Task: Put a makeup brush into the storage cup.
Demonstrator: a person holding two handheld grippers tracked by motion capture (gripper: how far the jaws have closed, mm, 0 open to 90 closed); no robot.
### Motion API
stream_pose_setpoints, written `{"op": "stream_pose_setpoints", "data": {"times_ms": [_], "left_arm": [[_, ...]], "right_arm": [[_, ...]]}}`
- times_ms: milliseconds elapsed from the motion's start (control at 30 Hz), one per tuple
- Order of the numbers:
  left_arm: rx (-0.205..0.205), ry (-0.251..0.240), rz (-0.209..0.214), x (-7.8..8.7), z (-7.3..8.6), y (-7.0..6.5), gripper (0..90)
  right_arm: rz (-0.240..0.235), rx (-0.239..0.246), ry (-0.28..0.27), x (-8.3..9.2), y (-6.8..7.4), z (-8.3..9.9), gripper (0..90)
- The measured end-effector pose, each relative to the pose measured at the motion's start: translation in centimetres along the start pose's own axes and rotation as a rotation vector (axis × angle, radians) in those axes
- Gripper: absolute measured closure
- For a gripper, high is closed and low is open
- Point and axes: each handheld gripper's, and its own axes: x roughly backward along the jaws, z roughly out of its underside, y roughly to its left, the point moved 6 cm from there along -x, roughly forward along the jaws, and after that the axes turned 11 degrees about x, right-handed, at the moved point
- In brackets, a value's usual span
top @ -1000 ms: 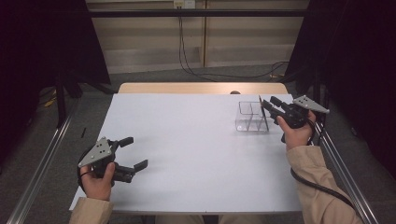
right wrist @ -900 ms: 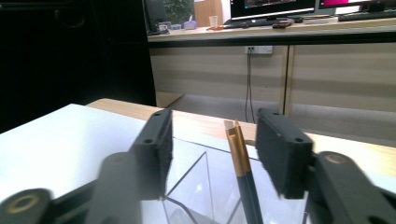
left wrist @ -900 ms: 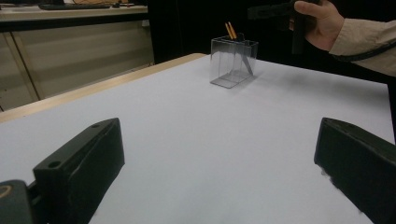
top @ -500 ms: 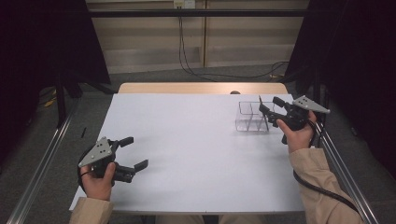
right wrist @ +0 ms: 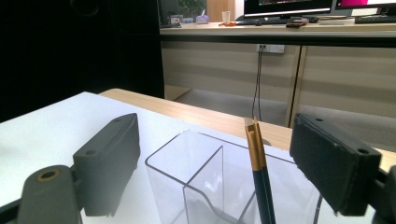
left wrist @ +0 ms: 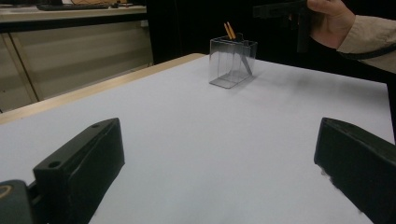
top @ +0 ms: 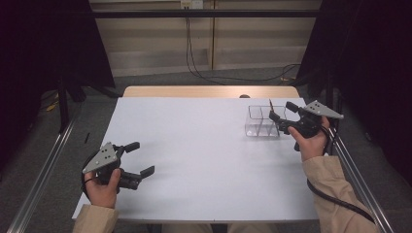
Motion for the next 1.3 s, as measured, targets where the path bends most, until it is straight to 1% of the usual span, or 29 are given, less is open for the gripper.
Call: {"op": "stream_pose_setpoints", "data": {"times_ms": [167, 467, 667, 900, 1033, 1300], "left_arm": [[-0.004, 0.003, 0.000, 0.0, 0.0, 0.0, 1.4], [0.005, -0.002, 0.002, 0.1, 0.1, 0.0, 1.4], [-0.001, 0.001, 0.003, 0.0, 0.1, 0.0, 1.4], [0.001, 0.002, 0.004, 0.0, 0.1, 0.0, 1.5], [0.002, 0.001, 0.006, 0.0, 0.1, 0.0, 1.4], [0.001, 0.001, 0.007, -0.1, 0.1, 0.0, 1.4]], "right_arm": [[-0.008, 0.010, 0.003, 0.0, 0.3, 0.0, 15.2], [-0.023, 0.019, 0.005, 0.0, 0.9, 0.0, 13.5], [-0.041, 0.037, 0.007, 0.2, 1.5, -0.1, 12.6], [-0.071, 0.039, -0.001, 0.4, 2.2, -0.2, 11.0], [-0.084, 0.049, 0.004, 0.5, 2.4, 0.0, 10.4], [-0.106, 0.053, 0.010, 1.0, 3.0, 0.5, 9.8]]}}
